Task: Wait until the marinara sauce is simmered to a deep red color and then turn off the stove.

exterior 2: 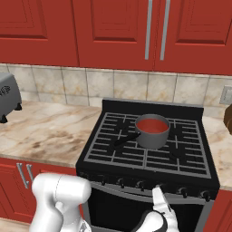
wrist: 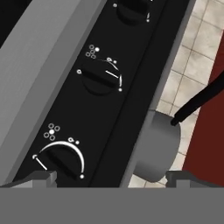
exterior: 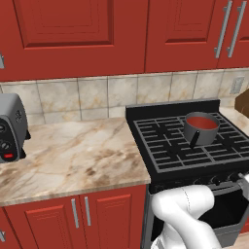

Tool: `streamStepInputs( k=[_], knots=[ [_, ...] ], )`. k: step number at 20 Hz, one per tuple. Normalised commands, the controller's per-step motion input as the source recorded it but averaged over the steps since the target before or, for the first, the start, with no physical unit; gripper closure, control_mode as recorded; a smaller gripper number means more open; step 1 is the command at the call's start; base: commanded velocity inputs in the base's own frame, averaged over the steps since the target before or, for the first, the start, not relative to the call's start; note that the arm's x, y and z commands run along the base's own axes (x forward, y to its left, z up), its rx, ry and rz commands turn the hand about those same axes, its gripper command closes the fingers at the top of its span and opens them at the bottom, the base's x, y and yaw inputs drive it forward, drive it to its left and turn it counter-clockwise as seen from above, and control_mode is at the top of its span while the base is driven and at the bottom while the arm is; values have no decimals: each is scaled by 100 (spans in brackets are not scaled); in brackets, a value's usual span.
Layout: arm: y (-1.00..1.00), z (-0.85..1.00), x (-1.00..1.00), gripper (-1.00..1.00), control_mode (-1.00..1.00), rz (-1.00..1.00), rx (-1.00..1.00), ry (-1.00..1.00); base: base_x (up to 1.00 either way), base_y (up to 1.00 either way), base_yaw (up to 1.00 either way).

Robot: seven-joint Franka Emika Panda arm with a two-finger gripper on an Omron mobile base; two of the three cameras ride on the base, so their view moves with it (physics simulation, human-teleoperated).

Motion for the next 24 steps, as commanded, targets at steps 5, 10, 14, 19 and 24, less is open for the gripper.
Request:
streamStepInputs(
  k=[5, 10, 14, 19, 24],
  knots=[
    [0, 0, 16, -100, -100, -8, -6, 1, 0, 0, 0],
    [0, -15, 15, -100, -100, -11, -14, 1, 0, 0, 0],
    [1, -20, 5, -100, -100, -12, -17, 0, 0, 0, 0],
    [0, -30, 0, -100, -100, -9, -18, 2, 0, 0, 0],
    [0, -45, 0, -100, -100, -7, -19, 4, 0, 0, 0]
  ],
)
